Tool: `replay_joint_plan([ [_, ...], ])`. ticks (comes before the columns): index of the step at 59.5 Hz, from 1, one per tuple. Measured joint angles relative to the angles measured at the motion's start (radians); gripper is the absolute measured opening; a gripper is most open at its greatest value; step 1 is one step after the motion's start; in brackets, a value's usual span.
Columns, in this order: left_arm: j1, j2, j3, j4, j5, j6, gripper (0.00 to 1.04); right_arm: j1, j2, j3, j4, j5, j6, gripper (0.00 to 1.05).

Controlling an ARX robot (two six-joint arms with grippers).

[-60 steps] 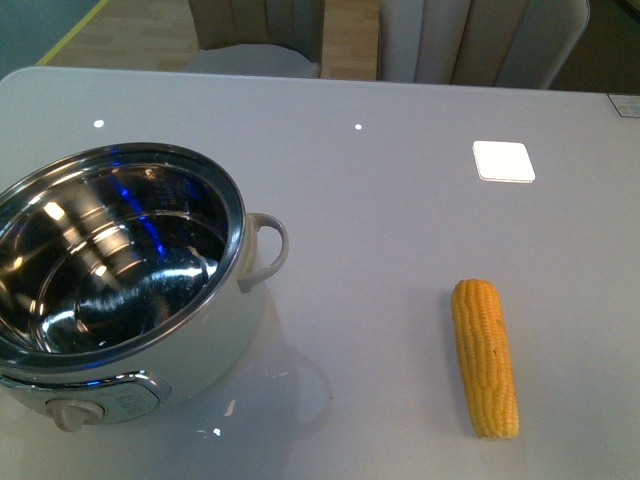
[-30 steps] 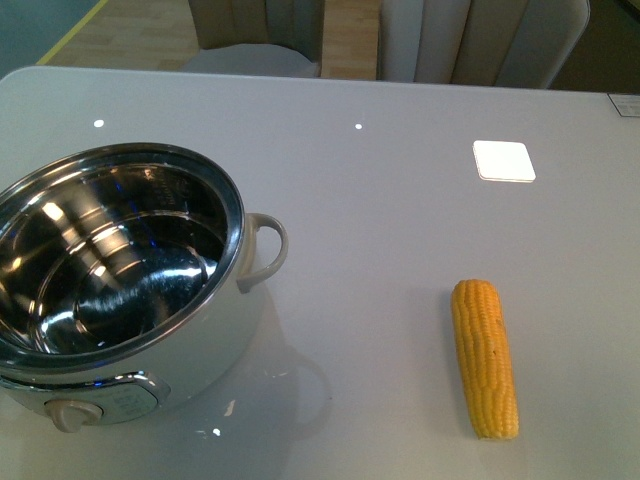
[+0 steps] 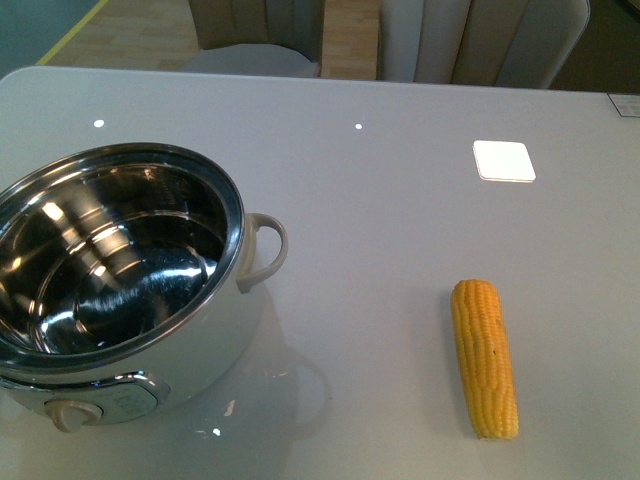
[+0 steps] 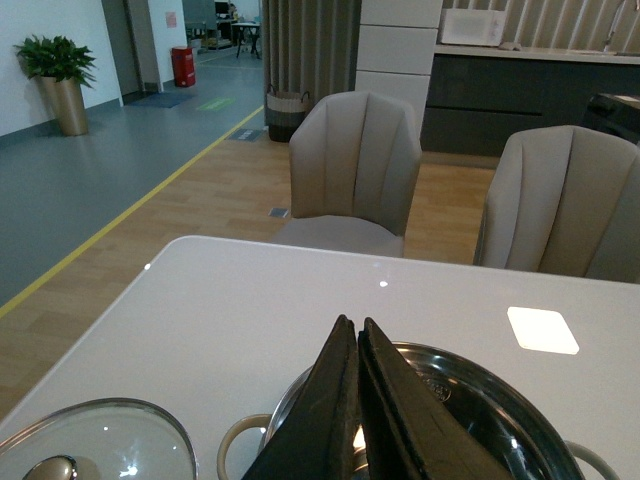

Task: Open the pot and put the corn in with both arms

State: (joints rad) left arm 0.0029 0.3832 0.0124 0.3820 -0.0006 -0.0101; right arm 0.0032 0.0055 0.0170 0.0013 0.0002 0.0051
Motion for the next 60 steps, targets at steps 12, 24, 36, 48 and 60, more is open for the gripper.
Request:
replay_joint_plan([
  [12, 0.000, -0.082, 0.000, -0.081, 0.000, 0.000, 0.03, 0.000, 0.000, 0.000, 0.000, 0.000, 0.000, 0.96],
  [24, 0.000, -0.150, 0.000, -0.148, 0.000, 0.000, 0.03, 0.000, 0.000, 0.000, 0.000, 0.000, 0.000, 0.96],
  [36, 0.000, -0.203, 0.000, -0.201, 0.000, 0.000, 0.03, 0.000, 0.000, 0.000, 0.000, 0.000, 0.000, 0.96],
  [48, 0.000, -0.372, 0.000, -0.378, 0.000, 0.000, 0.03, 0.000, 0.000, 0.000, 0.000, 0.000, 0.000, 0.96],
  [60, 0.000, -0.377, 0.000, -0.381, 0.000, 0.000, 0.15, 0.000, 0.000, 0.000, 0.000, 0.000, 0.000, 0.96],
])
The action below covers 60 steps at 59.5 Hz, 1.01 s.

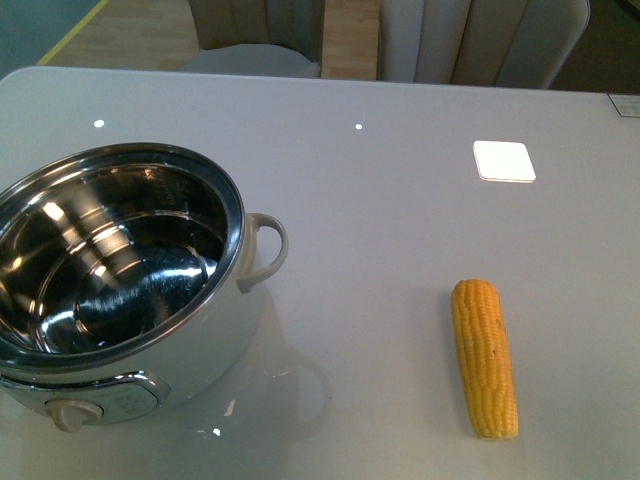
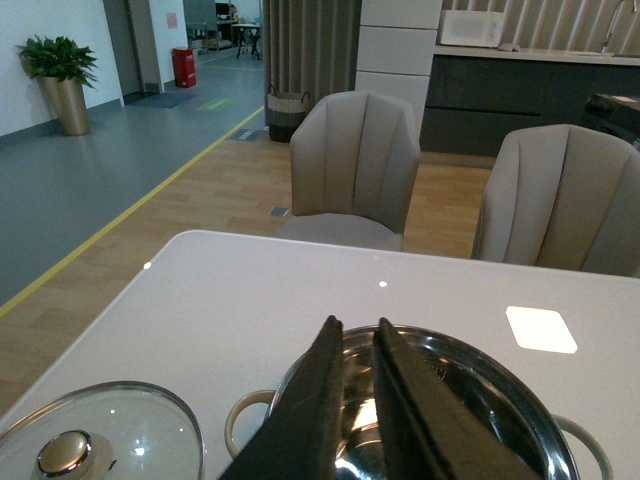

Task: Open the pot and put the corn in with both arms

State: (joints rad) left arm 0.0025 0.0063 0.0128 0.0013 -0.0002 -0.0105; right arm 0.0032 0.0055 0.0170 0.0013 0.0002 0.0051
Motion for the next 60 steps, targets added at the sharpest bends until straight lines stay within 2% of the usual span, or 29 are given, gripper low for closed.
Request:
replay_joint_plan([
  [28, 0.000, 0.000, 0.000, 0.000, 0.000, 0.001, 0.99, 0.000, 0.000, 0.000, 0.000, 0.000, 0.000, 0.96],
  [39, 0.000, 0.000, 0.000, 0.000, 0.000, 0.002, 0.98, 0.000, 0.011, 0.005, -0.016, 0.002, 0.012, 0.96],
  [40, 0.000, 0.000, 0.000, 0.000, 0.000, 0.002, 0.98, 0.008, 0.082, 0.063, -0.165, 0.011, 0.076, 0.96],
  [42, 0.000, 0.000, 0.000, 0.000, 0.000, 0.002, 0.98, 0.027, 0.234, 0.148, -0.341, 0.036, 0.161, 0.96],
  [45, 0.000, -0.001, 0.000, 0.000, 0.000, 0.002, 0.98, 0.059, 0.371, 0.182, -0.420, 0.041, 0.239, 0.96],
  [50, 0.000, -0.001, 0.000, 0.000, -0.001, 0.002, 0.98, 0.098, 0.539, 0.173, -0.358, 0.045, 0.303, 0.96],
  [60, 0.000, -0.001, 0.000, 0.000, 0.000, 0.002, 0.98, 0.148, 0.929, 0.172, -0.061, 0.040, 0.395, 0.96],
])
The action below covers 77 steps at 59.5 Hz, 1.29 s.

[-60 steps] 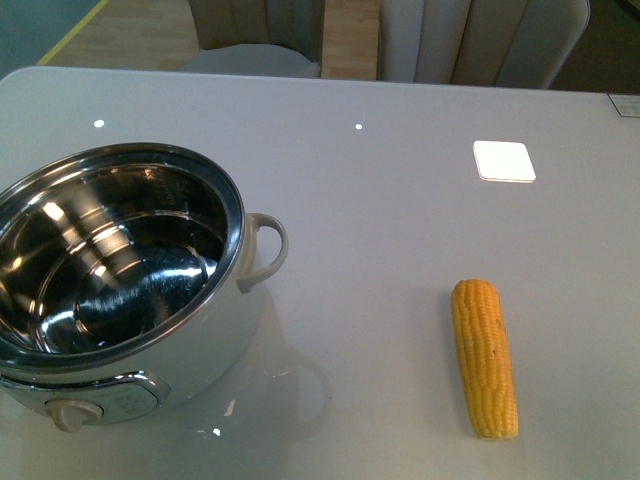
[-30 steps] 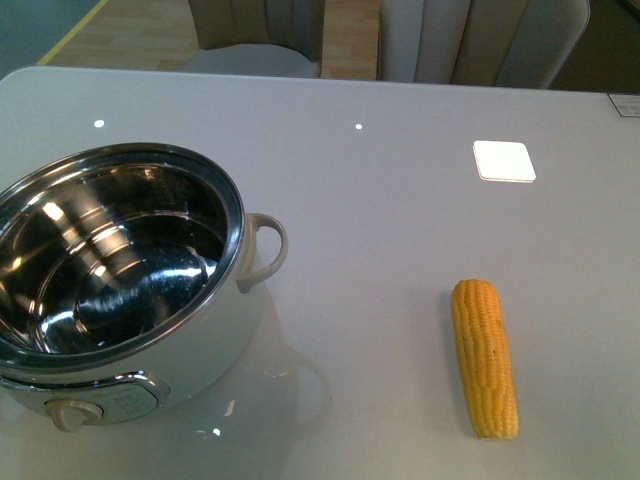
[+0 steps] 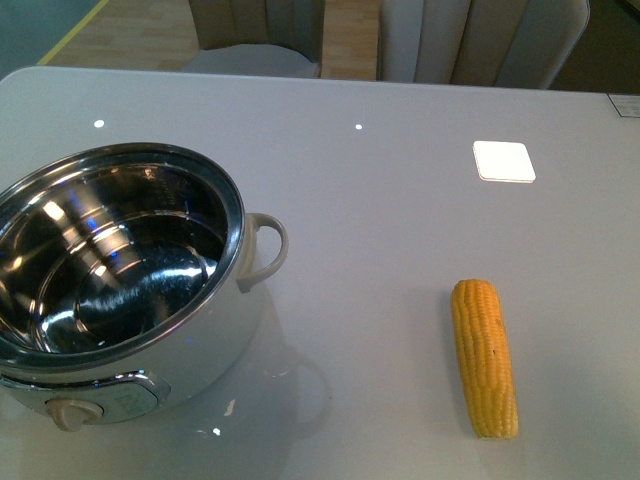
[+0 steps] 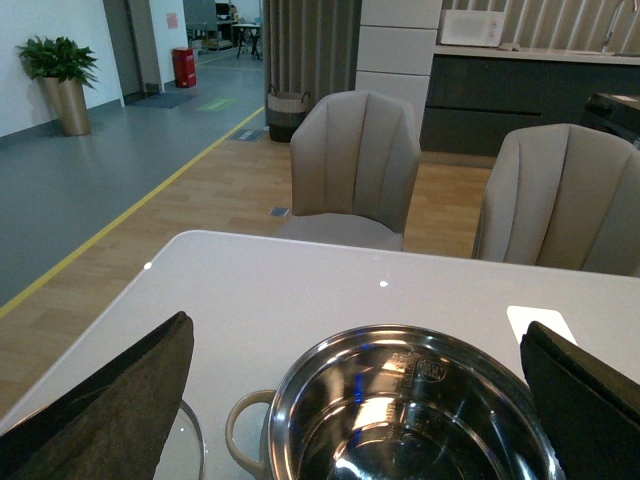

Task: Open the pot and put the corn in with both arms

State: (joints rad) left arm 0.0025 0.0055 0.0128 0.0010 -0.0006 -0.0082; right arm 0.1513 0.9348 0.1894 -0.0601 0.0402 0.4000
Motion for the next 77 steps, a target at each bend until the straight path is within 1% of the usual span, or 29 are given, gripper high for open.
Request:
replay_joint_plan([
  [5, 0.000, 0.000, 0.000, 0.000, 0.000, 0.000, 0.98, 0.049, 0.218, 0.032, 0.143, -0.002, 0.011, 0.96],
  [10, 0.000, 0.000, 0.000, 0.000, 0.000, 0.000, 0.98, 0.100, 0.418, 0.090, 0.284, 0.021, 0.034, 0.96],
  [22, 0.000, 0.000, 0.000, 0.000, 0.000, 0.000, 0.98, 0.223, 0.821, 0.203, 0.500, 0.029, 0.079, 0.96],
  [26, 0.000, 0.000, 0.000, 0.000, 0.000, 0.000, 0.98, 0.243, 0.914, 0.225, 0.516, 0.034, 0.074, 0.96],
  [32, 0.000, 0.000, 0.000, 0.000, 0.000, 0.000, 0.98, 0.248, 1.007, 0.253, 0.531, 0.035, 0.048, 0.96],
  [48, 0.000, 0.000, 0.000, 0.000, 0.000, 0.000, 0.98, 0.216, 1.201, 0.378, 0.541, 0.100, -0.075, 0.96],
  [57, 0.000, 0.000, 0.000, 0.000, 0.000, 0.000, 0.98, 0.208, 1.272, 0.419, 0.542, 0.109, -0.132, 0.96],
  [58, 0.000, 0.000, 0.000, 0.000, 0.000, 0.000, 0.98, 0.207, 1.277, 0.422, 0.542, 0.109, -0.133, 0.95],
  [60, 0.000, 0.000, 0.000, 0.000, 0.000, 0.000, 0.98, 0.206, 1.282, 0.426, 0.541, 0.105, -0.136, 0.87],
  [62, 0.000, 0.000, 0.000, 0.000, 0.000, 0.000, 0.98, 0.206, 1.283, 0.426, 0.541, 0.102, -0.136, 0.83],
  [64, 0.000, 0.000, 0.000, 0.000, 0.000, 0.000, 0.98, 0.206, 1.283, 0.427, 0.541, 0.091, -0.136, 0.76],
  [77, 0.000, 0.000, 0.000, 0.000, 0.000, 0.000, 0.98, 0.206, 1.283, 0.426, 0.535, 0.040, -0.122, 0.42],
])
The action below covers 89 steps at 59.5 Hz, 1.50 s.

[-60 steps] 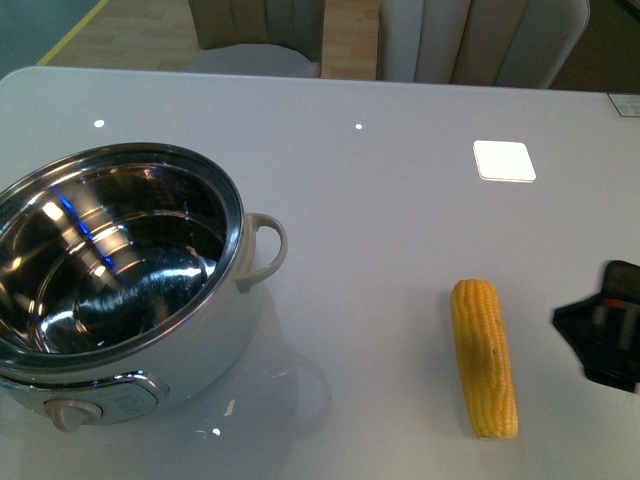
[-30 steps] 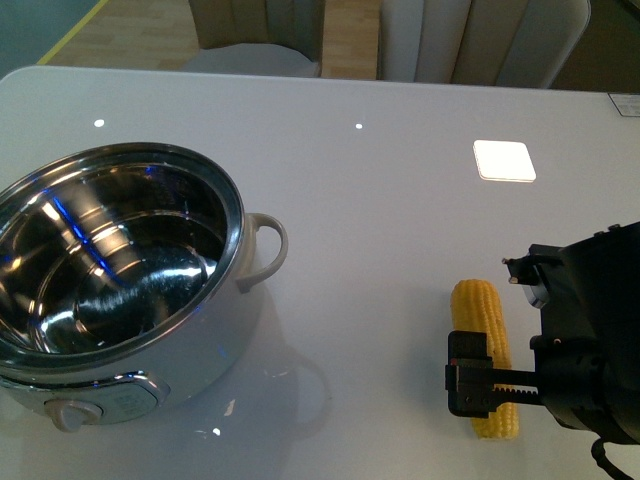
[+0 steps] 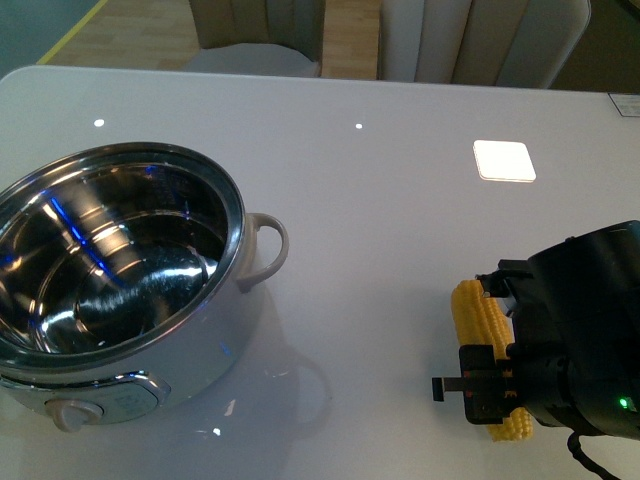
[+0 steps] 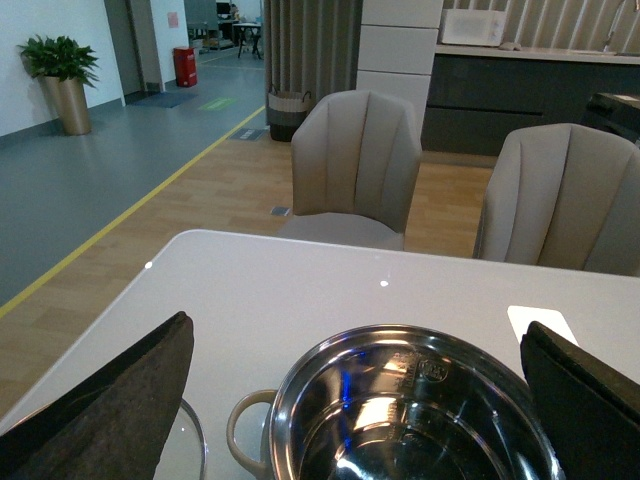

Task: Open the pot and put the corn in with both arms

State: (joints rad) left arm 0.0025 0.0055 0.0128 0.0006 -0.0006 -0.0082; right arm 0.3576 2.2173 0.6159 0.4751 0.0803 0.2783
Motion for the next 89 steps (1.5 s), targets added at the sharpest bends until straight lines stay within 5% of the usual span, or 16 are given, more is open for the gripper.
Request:
replay_joint_plan([
  [19, 0.000, 0.000, 0.000, 0.000, 0.000, 0.000, 0.98, 0.000, -0.109, -0.035, 0.000, -0.063, 0.065, 0.23],
  [42, 0.000, 0.000, 0.000, 0.000, 0.000, 0.000, 0.98, 0.104, -0.418, 0.124, -0.144, -0.221, 0.249, 0.20],
  [60, 0.000, 0.000, 0.000, 0.000, 0.000, 0.000, 0.98, 0.240, -0.358, 0.328, -0.207, -0.288, 0.363, 0.20],
  [89, 0.000, 0.000, 0.000, 0.000, 0.000, 0.000, 0.98, 0.306, -0.161, 0.597, -0.267, -0.352, 0.548, 0.18],
])
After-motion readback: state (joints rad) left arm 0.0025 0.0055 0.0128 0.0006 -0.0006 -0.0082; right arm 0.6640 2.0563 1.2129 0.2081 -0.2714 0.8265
